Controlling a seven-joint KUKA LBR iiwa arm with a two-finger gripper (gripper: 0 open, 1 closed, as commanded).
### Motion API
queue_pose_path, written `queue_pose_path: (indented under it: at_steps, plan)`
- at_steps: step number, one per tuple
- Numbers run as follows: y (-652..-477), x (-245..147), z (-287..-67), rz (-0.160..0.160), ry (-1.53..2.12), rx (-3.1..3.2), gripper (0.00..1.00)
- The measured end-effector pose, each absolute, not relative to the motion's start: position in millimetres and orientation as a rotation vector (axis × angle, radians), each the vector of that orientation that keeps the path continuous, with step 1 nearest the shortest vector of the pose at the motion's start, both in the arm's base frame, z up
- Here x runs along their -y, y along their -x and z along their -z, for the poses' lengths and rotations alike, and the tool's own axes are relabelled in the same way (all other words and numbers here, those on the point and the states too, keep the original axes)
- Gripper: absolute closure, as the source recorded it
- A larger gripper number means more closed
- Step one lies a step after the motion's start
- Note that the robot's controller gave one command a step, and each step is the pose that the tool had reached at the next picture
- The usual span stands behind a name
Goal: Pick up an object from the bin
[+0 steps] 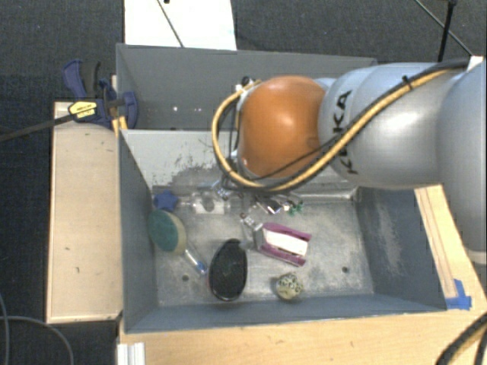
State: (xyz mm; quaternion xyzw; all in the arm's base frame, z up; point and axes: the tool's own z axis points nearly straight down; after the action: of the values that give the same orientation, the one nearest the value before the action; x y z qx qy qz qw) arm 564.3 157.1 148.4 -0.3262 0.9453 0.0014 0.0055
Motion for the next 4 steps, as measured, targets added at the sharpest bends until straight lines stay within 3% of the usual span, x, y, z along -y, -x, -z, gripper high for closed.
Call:
queue_pose_path:
  at_steps: [1, 2, 3, 4]
  plan:
    - [-489.3, -150, -98, -0.003, 1.027, -2.975, 0.0]
    - [-485.7, -137, -70, -0.001, 1.224, -2.892, 0.0]
    - [-485.3, -137, -71, -0.001, 1.219, -2.895, 1.0]
    - [-494.7, -140, -159, 0.0, 1.147, -2.914, 1.0]
